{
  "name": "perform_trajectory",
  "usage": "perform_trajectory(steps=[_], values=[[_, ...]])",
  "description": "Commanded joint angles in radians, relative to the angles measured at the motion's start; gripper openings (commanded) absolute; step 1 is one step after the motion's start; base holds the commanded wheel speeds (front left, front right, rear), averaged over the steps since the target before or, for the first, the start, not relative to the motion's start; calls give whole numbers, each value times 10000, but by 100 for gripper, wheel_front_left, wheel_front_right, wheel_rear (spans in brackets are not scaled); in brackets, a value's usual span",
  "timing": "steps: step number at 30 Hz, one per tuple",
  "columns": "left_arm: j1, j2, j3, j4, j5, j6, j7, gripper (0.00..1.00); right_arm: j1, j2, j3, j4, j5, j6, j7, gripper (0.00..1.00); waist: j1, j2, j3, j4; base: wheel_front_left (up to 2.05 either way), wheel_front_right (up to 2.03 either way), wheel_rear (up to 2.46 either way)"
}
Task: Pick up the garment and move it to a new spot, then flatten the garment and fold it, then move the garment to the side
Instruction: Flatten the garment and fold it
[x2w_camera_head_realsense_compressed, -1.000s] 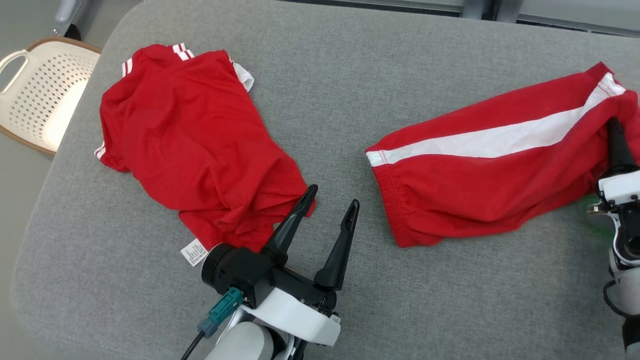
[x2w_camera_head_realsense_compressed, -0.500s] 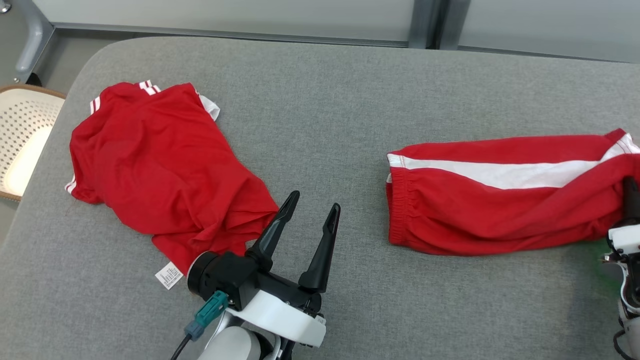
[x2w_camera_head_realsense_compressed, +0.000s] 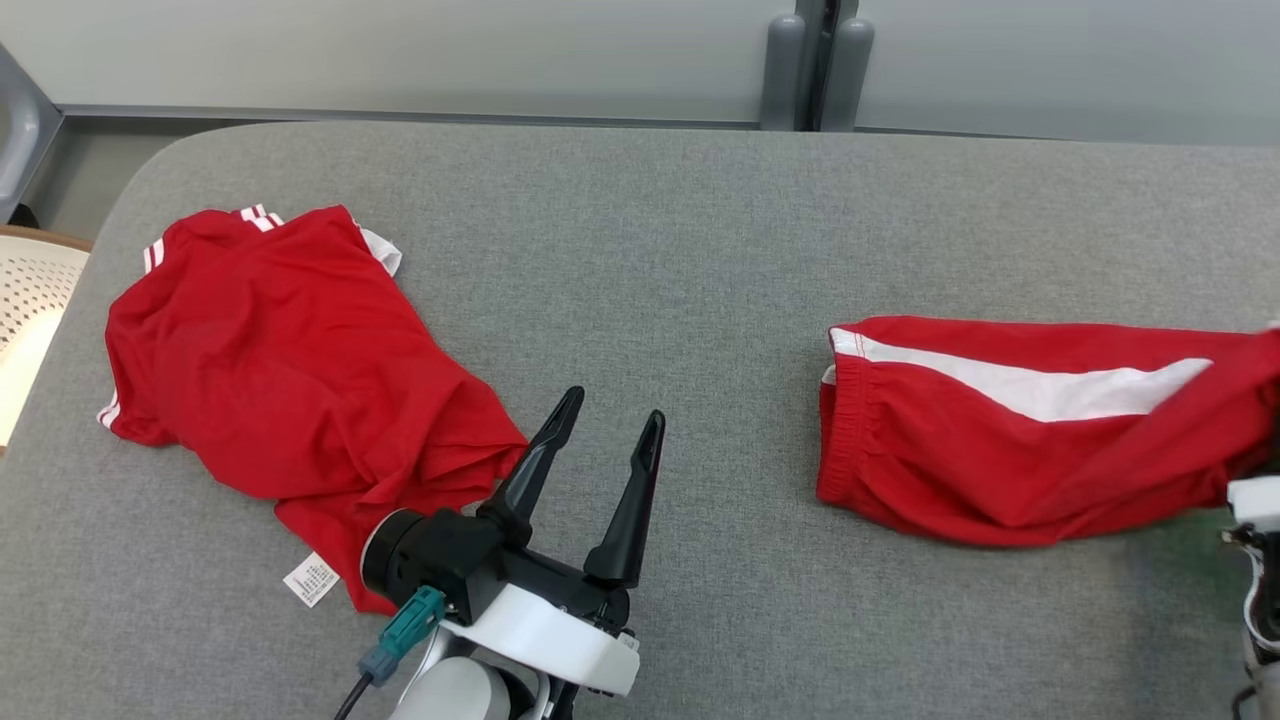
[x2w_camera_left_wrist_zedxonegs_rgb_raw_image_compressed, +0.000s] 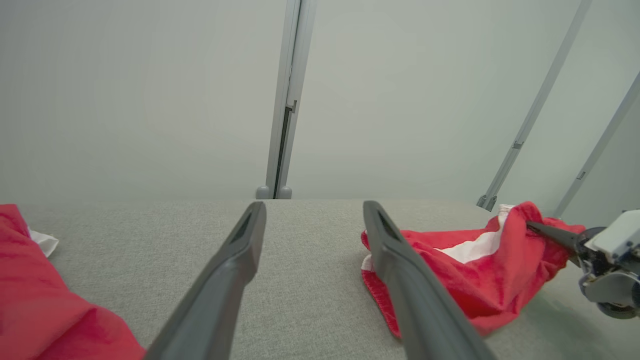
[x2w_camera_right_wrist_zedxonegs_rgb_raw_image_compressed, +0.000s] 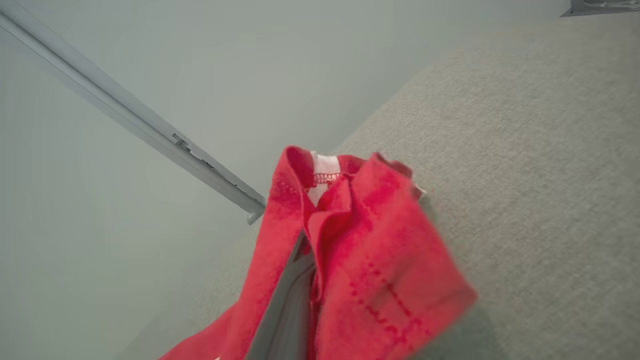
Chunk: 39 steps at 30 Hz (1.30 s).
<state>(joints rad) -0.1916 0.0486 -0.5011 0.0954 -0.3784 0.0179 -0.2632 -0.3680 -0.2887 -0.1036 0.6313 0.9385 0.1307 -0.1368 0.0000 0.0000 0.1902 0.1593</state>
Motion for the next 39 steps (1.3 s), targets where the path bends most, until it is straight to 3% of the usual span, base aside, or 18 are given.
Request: perform_trajectory(steps=[1, 8, 16, 23, 28, 29, 30, 31, 39], values=[[68, 39, 53, 16, 57, -41, -21, 100, -53, 22, 111, -135, -7, 2, -59, 0, 0, 0, -44, 5, 0, 0, 0], [207, 38, 90, 90, 57, -35, -19, 100, 358, 67, 1503, -1597, 173, 2, 39, 0, 0, 0, -367, 174, 0, 0, 0], [419, 41, 108, 121, 10, -55, -21, 100, 778, -287, 3761, -3102, 534, 2, 315, 0, 0, 0, -637, 521, 0, 0, 0], [404, 36, 489, 147, 22, 6, -19, 100, 806, -682, 5281, -2998, 338, 2, 401, 0, 0, 0, -684, 928, 0, 0, 0], [496, 36, 616, 190, 55, -81, -21, 100, 656, -558, 6138, -2742, 411, 2, 292, 0, 0, 0, -682, 1109, 0, 0, 0], [518, 38, 624, 193, 34, -76, -21, 100, 636, -561, 6299, -2699, 401, 2, 273, 19, 0, 0, -677, 1136, 0, 0, 0], [533, 38, 624, 196, 20, -84, -21, 100, 590, -602, 6416, -2622, 282, 2, 160, 64, 0, 0, -663, 1163, 0, 0, 0], [533, 36, 657, 198, -16, -52, -21, 100, 572, -591, 6543, -2487, 241, 2, 174, 100, 0, 0, -645, 1194, 0, 0, 0], [325, 38, 715, 161, -99, -36, -21, 100, 242, -434, 7772, -2151, 243, 2, 63, 100, 0, 0, -434, 1383, 0, 0, 0]])
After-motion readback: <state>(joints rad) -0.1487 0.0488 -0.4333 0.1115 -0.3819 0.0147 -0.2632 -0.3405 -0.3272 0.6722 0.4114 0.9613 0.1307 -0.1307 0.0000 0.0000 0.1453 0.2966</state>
